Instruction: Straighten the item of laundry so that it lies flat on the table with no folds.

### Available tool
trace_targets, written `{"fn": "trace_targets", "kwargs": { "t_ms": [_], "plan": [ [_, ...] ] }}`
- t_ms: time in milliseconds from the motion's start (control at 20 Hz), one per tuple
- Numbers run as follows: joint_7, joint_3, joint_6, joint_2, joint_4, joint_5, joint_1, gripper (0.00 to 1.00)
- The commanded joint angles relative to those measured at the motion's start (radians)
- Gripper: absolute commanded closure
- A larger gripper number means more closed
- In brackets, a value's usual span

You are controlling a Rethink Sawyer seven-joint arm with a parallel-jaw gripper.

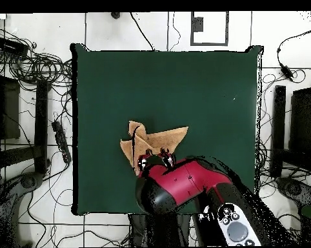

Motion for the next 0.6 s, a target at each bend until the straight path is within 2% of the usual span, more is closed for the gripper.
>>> {"fn": "trace_targets", "kwargs": {
  "t_ms": [50,350,600],
  "plan": [
    [-0.187,0.138,0.075,0.08,-0.11,-0.047,0.013,0.0],
    [-0.229,0.173,0.094,0.132,-0.16,-0.069,-0.019,0.0],
    [-0.209,0.165,0.076,0.169,-0.193,-0.11,-0.01,0.0]
  ]
}}
